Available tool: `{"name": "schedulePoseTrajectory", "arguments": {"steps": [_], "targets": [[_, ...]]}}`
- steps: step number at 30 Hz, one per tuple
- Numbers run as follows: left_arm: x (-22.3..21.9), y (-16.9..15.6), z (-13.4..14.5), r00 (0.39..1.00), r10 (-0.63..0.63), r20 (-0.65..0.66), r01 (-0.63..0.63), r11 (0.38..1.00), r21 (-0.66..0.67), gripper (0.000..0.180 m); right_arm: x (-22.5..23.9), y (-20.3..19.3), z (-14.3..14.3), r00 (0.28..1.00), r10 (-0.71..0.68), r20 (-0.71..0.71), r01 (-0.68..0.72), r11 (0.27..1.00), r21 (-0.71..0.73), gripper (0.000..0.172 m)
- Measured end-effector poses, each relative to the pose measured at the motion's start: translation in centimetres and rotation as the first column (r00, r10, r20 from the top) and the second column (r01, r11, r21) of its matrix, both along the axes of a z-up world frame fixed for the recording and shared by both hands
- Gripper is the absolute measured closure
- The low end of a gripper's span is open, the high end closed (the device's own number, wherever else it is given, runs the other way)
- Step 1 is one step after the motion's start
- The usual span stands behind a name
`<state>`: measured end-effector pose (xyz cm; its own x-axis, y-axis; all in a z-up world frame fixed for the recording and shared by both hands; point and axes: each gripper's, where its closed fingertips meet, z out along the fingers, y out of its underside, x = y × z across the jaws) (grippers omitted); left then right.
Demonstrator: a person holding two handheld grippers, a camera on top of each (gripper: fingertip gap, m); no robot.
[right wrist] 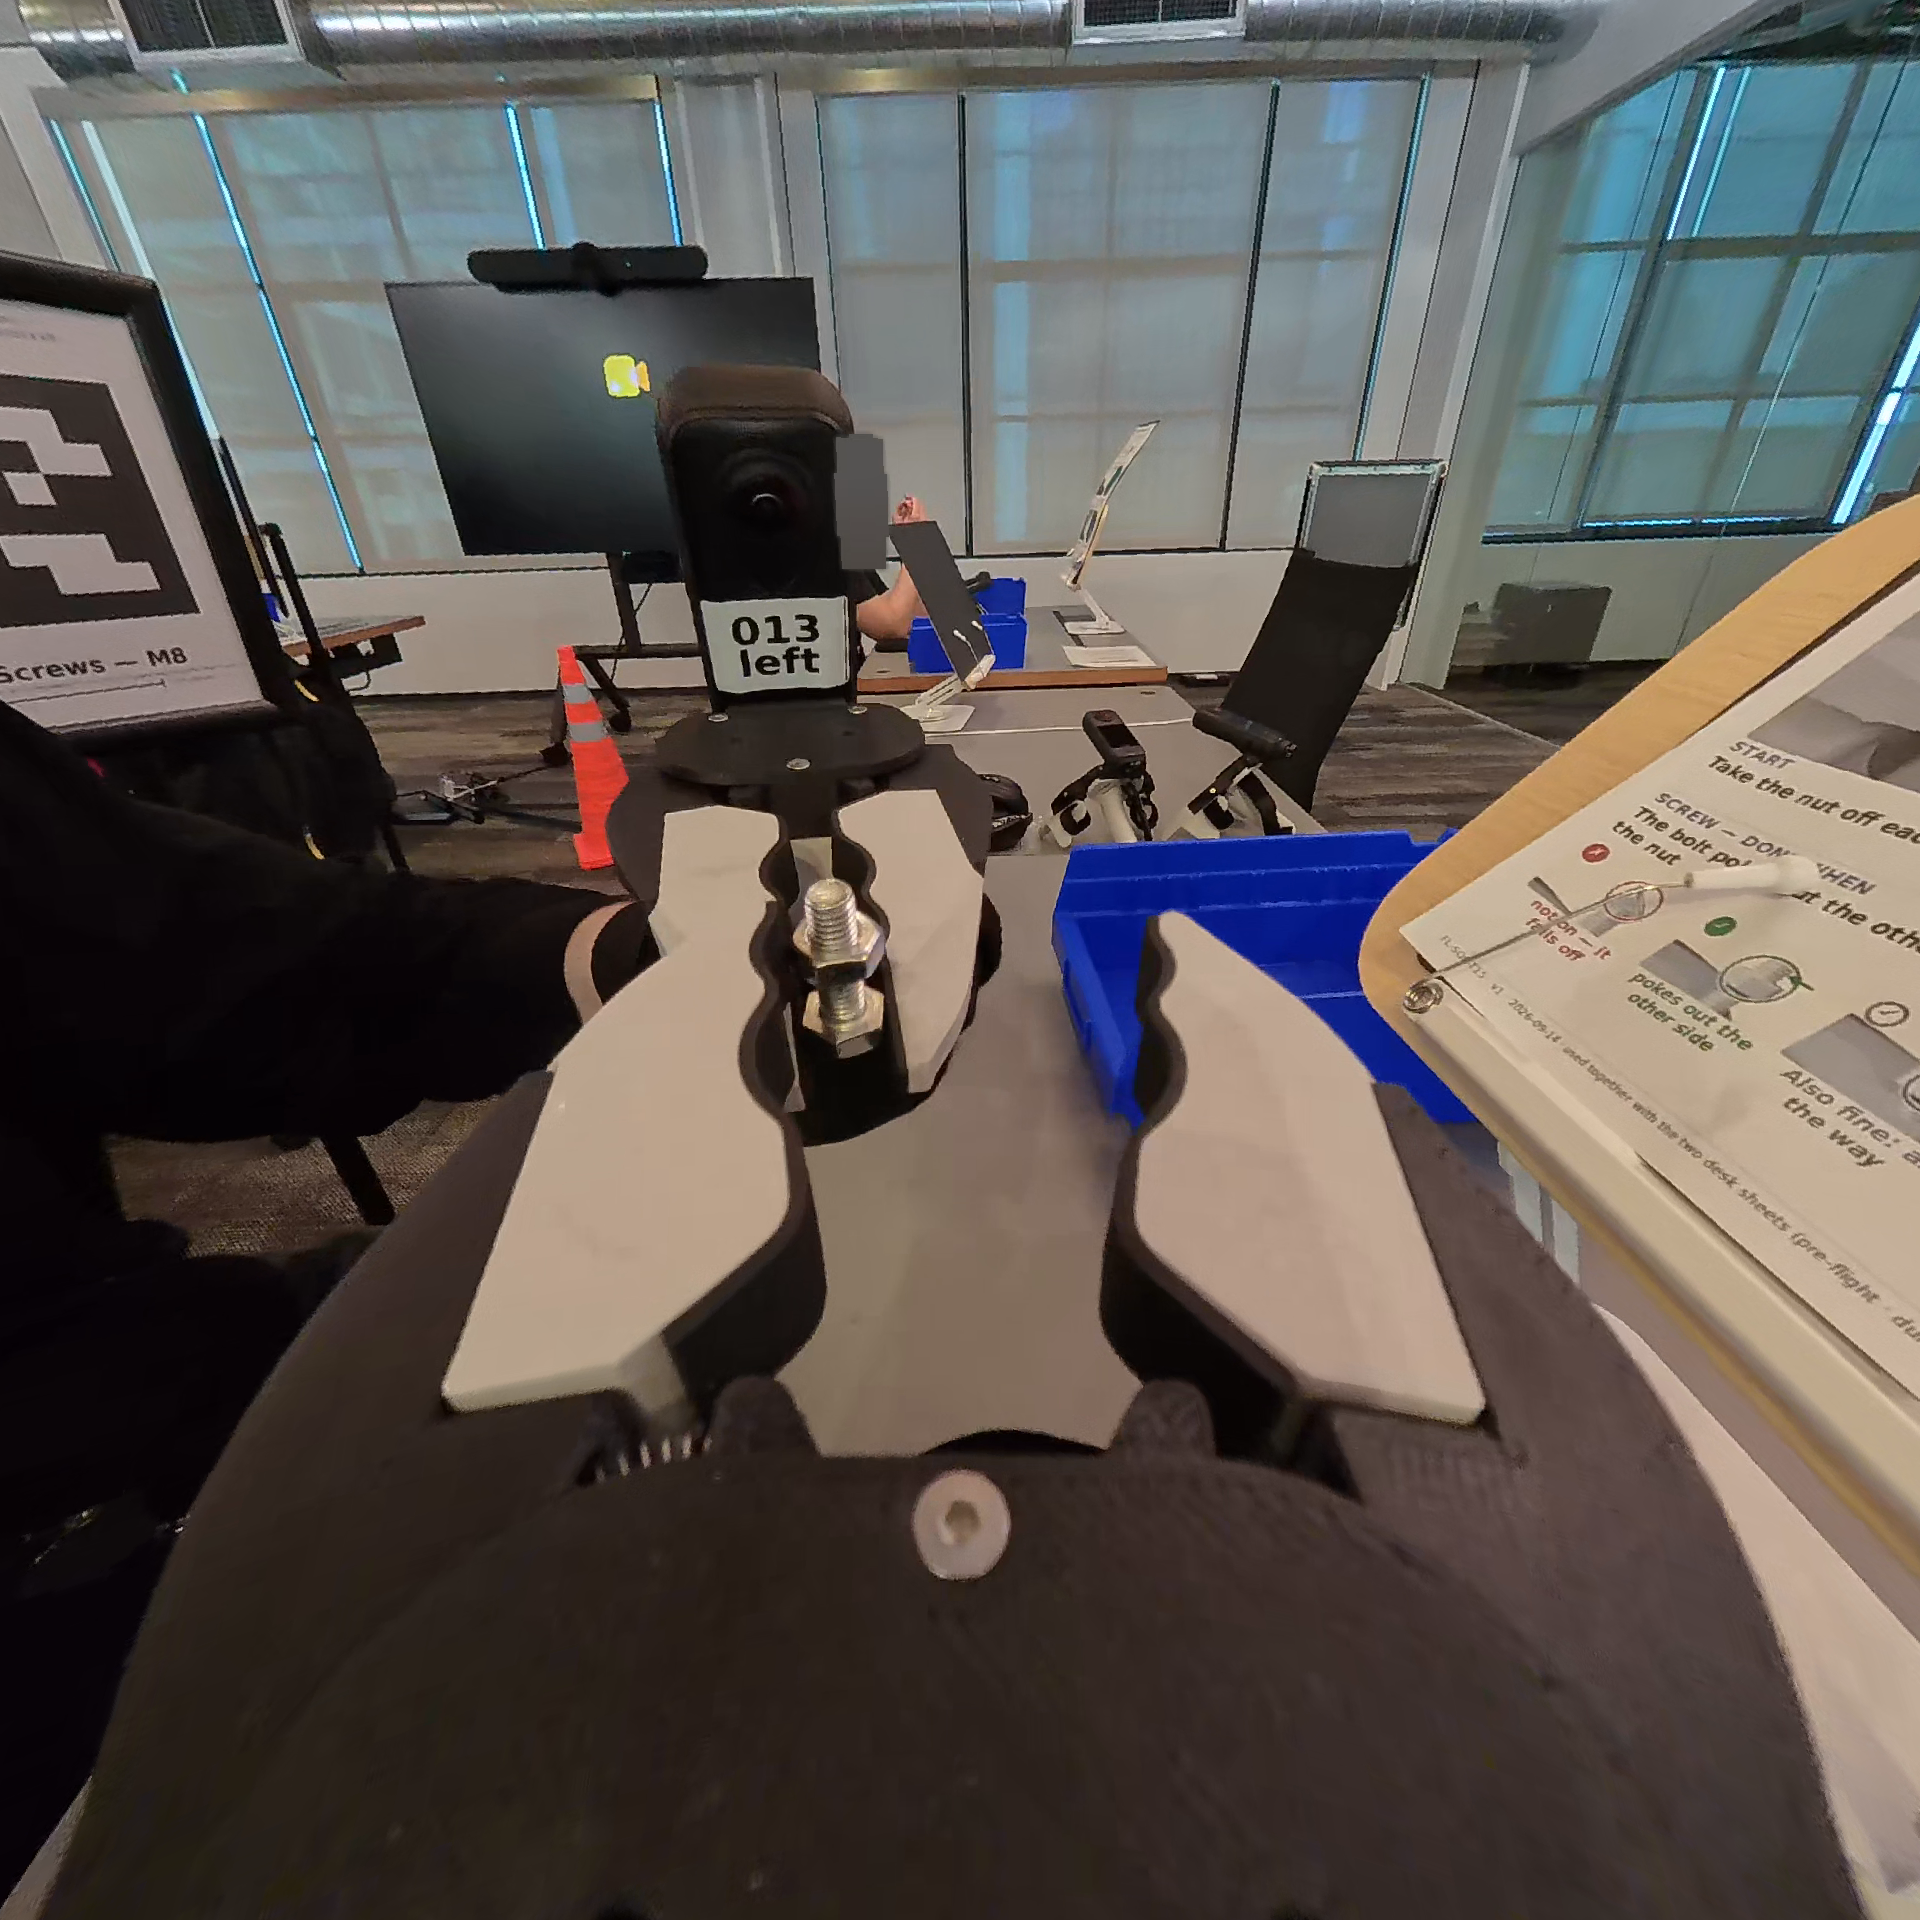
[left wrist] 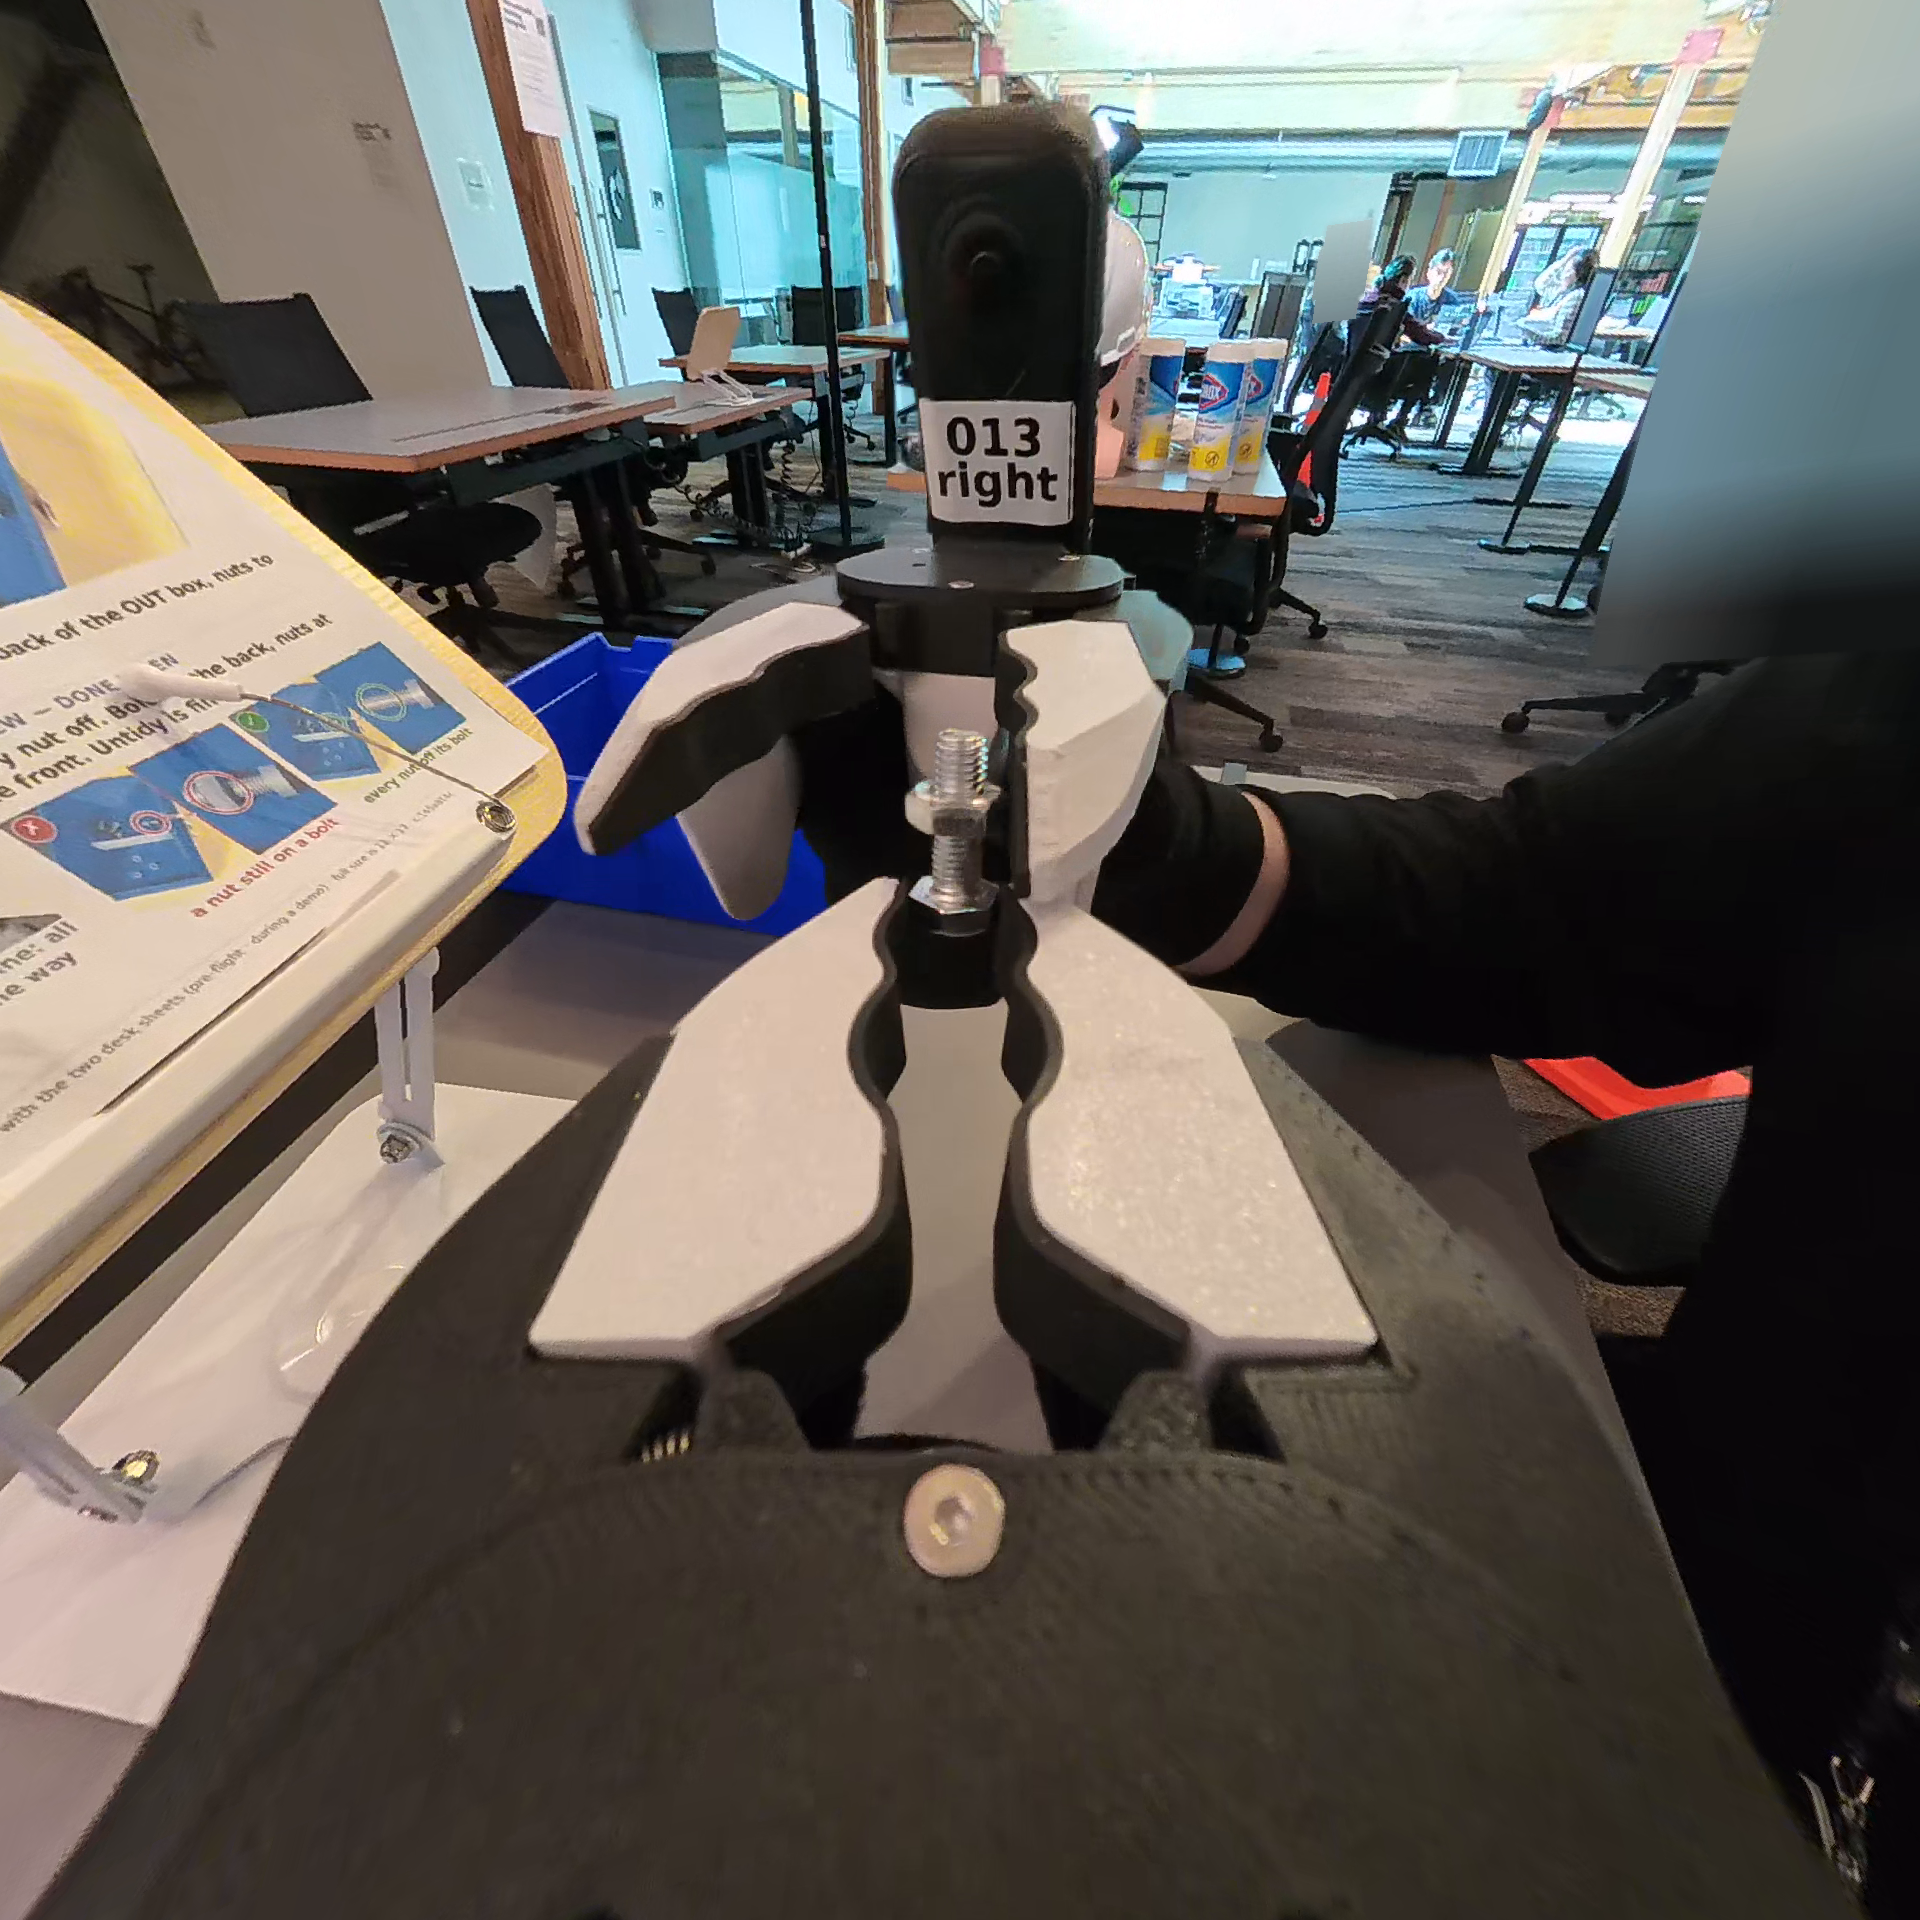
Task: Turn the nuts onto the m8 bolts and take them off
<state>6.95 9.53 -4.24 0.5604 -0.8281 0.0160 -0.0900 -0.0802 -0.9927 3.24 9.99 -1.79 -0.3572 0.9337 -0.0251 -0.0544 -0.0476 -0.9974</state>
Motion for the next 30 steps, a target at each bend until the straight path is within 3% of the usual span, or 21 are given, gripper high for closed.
{"name": "schedulePoseTrajectory", "arguments": {"steps": [8,9,10,13,17,22,26,27,30], "targets": [[-0.1,-0.5,1.0,0.999,-0.008,0.037,0.007,0.999,0.043,0.166,0.9,0.6,0.6,1.0,0.023,-0.02,-0.023,1.0,-0.011,0.104],[-0.2,-0.5,1.2,0.999,-0.003,0.043,0.0,0.999,0.052,0.166,1.2,1.1,0.7,0.999,0.029,-0.023,-0.029,0.999,-0.019,0.106],[-0.3,-0.7,1.5,0.999,-0.012,0.052,0.009,0.998,0.058,0.166,1.5,2.0,0.4,1.0,0.01,-0.018,-0.011,1.0,-0.022,0.119],[-0.7,-0.8,1.9,0.998,0.001,0.062,-0.005,0.997,0.072,0.166,2.1,5.1,-0.2,0.998,-0.059,0.008,0.06,0.995,-0.075,0.12],[-0.7,-0.1,0.9,0.996,-0.002,0.086,-0.001,0.999,0.034,0.166,2.4,1.7,1.9,0.997,0.038,-0.073,-0.04,0.999,-0.026,0.108],[0.8,-0.2,0.5,0.996,-0.033,0.084,0.03,0.999,0.034,0.166,0.8,-0.6,1.0,0.997,0.064,-0.033,-0.064,0.998,-0.002,0.103],[0.6,-0.5,1.3,0.995,-0.02,0.101,0.013,0.998,0.069,0.166,1.4,1.4,0.8,0.997,0.053,-0.048,-0.055,0.997,-0.054,0.095],[0.3,-0.9,1.9,0.99,-0.036,0.133,0.024,0.996,0.09,0.166,1.7,2.6,0.7,0.999,0.018,-0.047,-0.021,0.997,-0.07,0.112],[-0.1,-1.0,2.2,0.994,-0.015,0.113,0.003,0.995,0.104,0.166,2.7,5.0,0.6,0.999,-0.012,-0.049,0.007,0.994,-0.113,0.113]]}}
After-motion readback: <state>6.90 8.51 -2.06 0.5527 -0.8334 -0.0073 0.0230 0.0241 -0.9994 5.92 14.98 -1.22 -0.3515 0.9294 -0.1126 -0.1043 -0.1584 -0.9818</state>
